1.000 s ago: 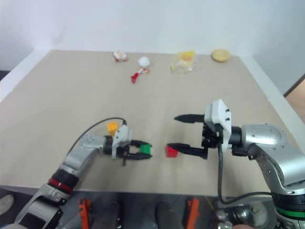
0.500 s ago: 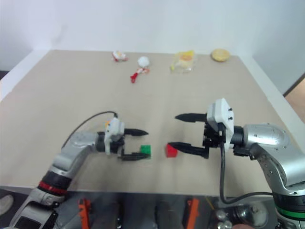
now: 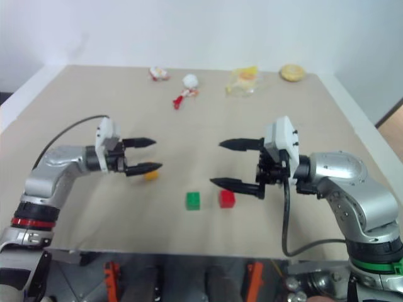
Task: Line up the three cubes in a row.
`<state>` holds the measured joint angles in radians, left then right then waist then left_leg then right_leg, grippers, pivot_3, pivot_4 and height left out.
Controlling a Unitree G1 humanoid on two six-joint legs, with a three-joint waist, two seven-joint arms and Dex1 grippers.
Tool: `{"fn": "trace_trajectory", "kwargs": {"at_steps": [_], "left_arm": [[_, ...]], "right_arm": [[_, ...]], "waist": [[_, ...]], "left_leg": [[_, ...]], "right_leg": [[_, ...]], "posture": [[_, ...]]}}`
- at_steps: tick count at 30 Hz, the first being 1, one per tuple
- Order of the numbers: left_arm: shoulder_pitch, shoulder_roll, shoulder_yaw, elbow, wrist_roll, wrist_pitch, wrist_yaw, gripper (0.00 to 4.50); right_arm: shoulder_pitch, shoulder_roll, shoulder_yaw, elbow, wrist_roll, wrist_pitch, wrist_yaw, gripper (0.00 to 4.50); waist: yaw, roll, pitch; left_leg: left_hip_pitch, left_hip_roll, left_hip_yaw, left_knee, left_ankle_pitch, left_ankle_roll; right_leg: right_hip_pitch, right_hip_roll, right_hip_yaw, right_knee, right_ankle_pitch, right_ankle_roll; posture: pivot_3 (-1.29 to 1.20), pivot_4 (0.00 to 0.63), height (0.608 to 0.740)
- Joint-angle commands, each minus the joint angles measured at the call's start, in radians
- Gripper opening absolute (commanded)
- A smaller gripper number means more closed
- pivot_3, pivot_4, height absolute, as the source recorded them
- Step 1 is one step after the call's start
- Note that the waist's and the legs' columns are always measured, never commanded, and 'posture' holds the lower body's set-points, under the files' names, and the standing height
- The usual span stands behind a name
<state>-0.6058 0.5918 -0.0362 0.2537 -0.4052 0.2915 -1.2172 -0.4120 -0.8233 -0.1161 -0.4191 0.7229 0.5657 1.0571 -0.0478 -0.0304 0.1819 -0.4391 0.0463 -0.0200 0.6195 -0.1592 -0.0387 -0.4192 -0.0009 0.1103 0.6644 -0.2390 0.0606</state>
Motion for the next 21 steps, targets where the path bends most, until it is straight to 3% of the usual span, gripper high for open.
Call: {"fn": "trace_trajectory", "kwargs": {"at_steps": [1, 15, 18, 21], "left_arm": [[-0.031, 0.013, -0.012, 0.059, 0.037, -0.064, -0.049, 4.43], [-0.083, -0.045, -0.055, 0.319, 0.171, -0.258, -0.076, 4.43], [-0.092, -0.055, -0.051, 0.348, 0.175, -0.27, -0.077, 3.66], [-0.097, -0.054, -0.051, 0.373, 0.188, -0.307, -0.08, 2.61]], "right_arm": [[-0.016, -0.008, -0.023, -0.014, 0.009, -0.002, -0.005, 4.5], [0.012, -0.024, -0.052, -0.041, 0.021, 0.016, -0.029, 4.5], [0.016, -0.024, -0.055, -0.043, 0.021, 0.017, -0.033, 4.5], [0.021, -0.025, -0.057, -0.045, 0.022, 0.015, -0.036, 4.5]], "waist": [[0.0, 0.0, 0.0], [0.0, 0.0, 0.0], [0.0, 0.0, 0.0], [0.0, 0.0, 0.0]], "left_leg": [[0.0, 0.0, 0.0, 0.0, 0.0, 0.0], [0.0, 0.0, 0.0, 0.0, 0.0, 0.0], [0.0, 0.0, 0.0, 0.0, 0.0, 0.0], [0.0, 0.0, 0.0, 0.0, 0.0, 0.0]], "right_leg": [[0.0, 0.0, 0.0, 0.0, 0.0, 0.0], [0.0, 0.0, 0.0, 0.0, 0.001, -0.001], [0.0, 0.0, 0.0, 0.0, 0.001, 0.0], [0.0, 0.0, 0.0, 0.0, 0.001, 0.0]], "posture": [[0.0, 0.15, 0.74], [0.0, 0.15, 0.74], [0.0, 0.15, 0.74], [0.0, 0.15, 0.74]]}}
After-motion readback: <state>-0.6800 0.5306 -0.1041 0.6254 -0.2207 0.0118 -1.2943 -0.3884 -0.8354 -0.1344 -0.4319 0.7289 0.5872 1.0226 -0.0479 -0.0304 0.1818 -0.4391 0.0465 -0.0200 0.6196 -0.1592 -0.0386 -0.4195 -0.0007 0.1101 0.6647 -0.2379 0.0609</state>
